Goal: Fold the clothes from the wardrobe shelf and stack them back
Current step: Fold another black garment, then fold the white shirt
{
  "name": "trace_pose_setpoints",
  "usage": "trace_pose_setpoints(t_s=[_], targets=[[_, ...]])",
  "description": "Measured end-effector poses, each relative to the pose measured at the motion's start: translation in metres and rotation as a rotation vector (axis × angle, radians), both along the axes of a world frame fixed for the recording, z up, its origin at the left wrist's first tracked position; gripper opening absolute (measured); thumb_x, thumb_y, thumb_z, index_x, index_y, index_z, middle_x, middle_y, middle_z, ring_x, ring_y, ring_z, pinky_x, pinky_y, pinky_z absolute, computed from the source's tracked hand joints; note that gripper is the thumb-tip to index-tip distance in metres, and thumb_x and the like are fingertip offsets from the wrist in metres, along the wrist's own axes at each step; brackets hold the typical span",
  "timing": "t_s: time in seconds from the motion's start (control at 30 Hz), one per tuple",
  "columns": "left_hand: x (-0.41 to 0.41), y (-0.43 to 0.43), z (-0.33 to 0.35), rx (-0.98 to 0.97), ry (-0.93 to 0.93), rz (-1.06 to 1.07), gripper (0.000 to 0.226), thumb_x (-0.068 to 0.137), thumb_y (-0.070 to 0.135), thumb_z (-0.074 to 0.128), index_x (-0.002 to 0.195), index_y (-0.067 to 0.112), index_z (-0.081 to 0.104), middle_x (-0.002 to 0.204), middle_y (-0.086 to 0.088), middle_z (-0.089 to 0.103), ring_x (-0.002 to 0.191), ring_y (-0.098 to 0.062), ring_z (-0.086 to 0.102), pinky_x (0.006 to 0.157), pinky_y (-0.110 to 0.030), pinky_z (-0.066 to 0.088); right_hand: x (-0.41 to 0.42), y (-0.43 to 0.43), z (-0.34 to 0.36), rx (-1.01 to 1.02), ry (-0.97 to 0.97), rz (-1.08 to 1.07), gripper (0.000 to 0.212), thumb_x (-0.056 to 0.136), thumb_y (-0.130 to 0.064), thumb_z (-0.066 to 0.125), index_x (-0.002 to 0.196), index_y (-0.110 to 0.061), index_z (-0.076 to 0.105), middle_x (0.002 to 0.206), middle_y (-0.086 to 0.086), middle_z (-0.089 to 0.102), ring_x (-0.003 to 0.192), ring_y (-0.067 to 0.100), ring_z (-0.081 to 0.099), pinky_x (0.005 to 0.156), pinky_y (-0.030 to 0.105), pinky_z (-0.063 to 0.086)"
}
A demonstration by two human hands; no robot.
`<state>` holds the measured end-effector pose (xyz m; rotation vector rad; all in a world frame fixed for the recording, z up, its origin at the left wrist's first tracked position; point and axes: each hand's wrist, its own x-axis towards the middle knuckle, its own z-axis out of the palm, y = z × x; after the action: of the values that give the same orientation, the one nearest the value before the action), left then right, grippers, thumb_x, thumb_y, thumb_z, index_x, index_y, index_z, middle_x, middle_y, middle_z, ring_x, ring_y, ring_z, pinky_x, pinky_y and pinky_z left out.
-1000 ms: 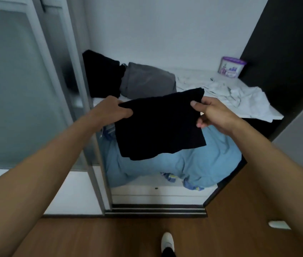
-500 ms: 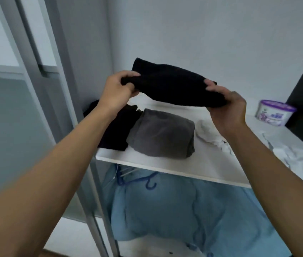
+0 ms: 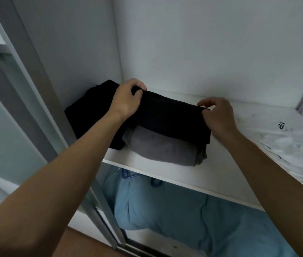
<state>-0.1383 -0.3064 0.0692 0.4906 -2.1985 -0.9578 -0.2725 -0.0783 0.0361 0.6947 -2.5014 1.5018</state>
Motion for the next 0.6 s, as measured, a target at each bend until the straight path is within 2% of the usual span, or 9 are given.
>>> trace_pose_setpoints(t_s=[0.07,0.13,0.17,0.23,0.3,0.37,0.47,0.53,0.6], targets=[[-0.005,-0.003,-0.008,-0.121,-0.11,0.022,0.019,0.096,0.006,0.053,0.094,0.02,0.065,0.112,-0.001,0.062,0.11,-0.019,0.058,0.098,-0.02,0.043,-0.003,-0.006,-0.003,0.151,0.083,-0.004,0.027,0.084,-0.017,0.055,0.1,-0.025,0.076,0.111,0.004,0.071,0.107,0.025,0.063,0.095,0.041,0.051],[-0.01,-0.001,-0.028,-0.266,-0.445,0.054,0.016,0.096,0.013,0.051,0.103,0.022,0.061,0.129,-0.008,0.051,0.121,-0.028,0.047,0.106,-0.039,0.036,0.001,-0.014,-0.013,0.337,0.083,0.08,0.034,0.094,-0.026,0.046,0.118,-0.025,0.071,0.119,0.007,0.07,0.113,0.03,0.061,0.098,0.047,0.049],[-0.01,0.001,-0.037,-0.305,-0.587,0.051,0.016,0.096,0.017,0.049,0.108,0.024,0.057,0.133,-0.008,0.047,0.124,-0.03,0.042,0.106,-0.043,0.032,0.004,-0.018,-0.019,0.396,0.063,0.112,0.039,0.098,-0.028,0.039,0.127,-0.028,0.065,0.123,0.008,0.068,0.115,0.032,0.06,0.099,0.048,0.048],[-0.012,0.001,-0.045,-0.292,-0.675,0.01,0.017,0.095,0.021,0.047,0.112,0.024,0.05,0.134,-0.007,0.046,0.125,-0.032,0.04,0.104,-0.044,0.029,0.006,-0.021,-0.027,0.442,0.013,0.105,0.045,0.102,-0.03,0.029,0.139,-0.036,0.054,0.133,0.009,0.063,0.121,0.034,0.057,0.102,0.051,0.045],[-0.013,-0.004,-0.044,-0.228,-0.657,-0.038,0.018,0.093,0.023,0.047,0.11,0.025,0.044,0.133,-0.008,0.048,0.124,-0.032,0.042,0.103,-0.044,0.029,0.005,-0.022,-0.027,0.497,-0.015,0.066,0.047,0.104,-0.032,0.024,0.143,-0.038,0.048,0.14,0.009,0.058,0.125,0.035,0.053,0.106,0.052,0.041],[-0.013,-0.008,-0.046,-0.217,-0.627,-0.049,0.025,0.093,0.024,0.047,0.117,0.022,0.042,0.141,-0.01,0.044,0.13,-0.033,0.038,0.105,-0.045,0.027,0.007,-0.023,-0.022,0.554,-0.026,0.032,0.044,0.105,-0.033,0.023,0.139,-0.03,0.05,0.133,0.013,0.06,0.12,0.037,0.055,0.103,0.052,0.042],[-0.009,-0.002,-0.054,-0.429,-0.485,0.047,0.045,0.088,0.019,0.051,0.132,0.015,0.044,0.161,-0.01,0.018,0.146,-0.032,0.017,0.113,-0.052,0.019,0.019,-0.014,-0.019,0.483,-0.05,-0.008,0.035,0.105,-0.032,0.031,0.12,-0.015,0.057,0.118,0.015,0.064,0.111,0.035,0.058,0.094,0.041,0.044],[-0.011,0.006,-0.052,-0.555,-0.306,0.063,0.048,0.079,0.009,0.058,0.127,0.015,0.051,0.161,-0.009,0.018,0.147,-0.031,0.015,0.112,-0.054,0.019,0.029,0.006,-0.022,0.416,-0.064,-0.067,0.035,0.103,-0.03,0.041,0.127,-0.012,0.058,0.126,0.011,0.062,0.12,0.03,0.055,0.096,0.034,0.04],[-0.014,0.022,-0.042,-0.592,-0.208,-0.012,0.047,0.074,0.0,0.061,0.118,0.016,0.058,0.158,-0.01,0.026,0.145,-0.033,0.018,0.111,-0.054,0.02,0.035,0.039,-0.024,0.442,-0.047,-0.132,0.04,0.099,-0.027,0.052,0.136,-0.013,0.055,0.136,0.009,0.058,0.128,0.027,0.051,0.104,0.035,0.037]])
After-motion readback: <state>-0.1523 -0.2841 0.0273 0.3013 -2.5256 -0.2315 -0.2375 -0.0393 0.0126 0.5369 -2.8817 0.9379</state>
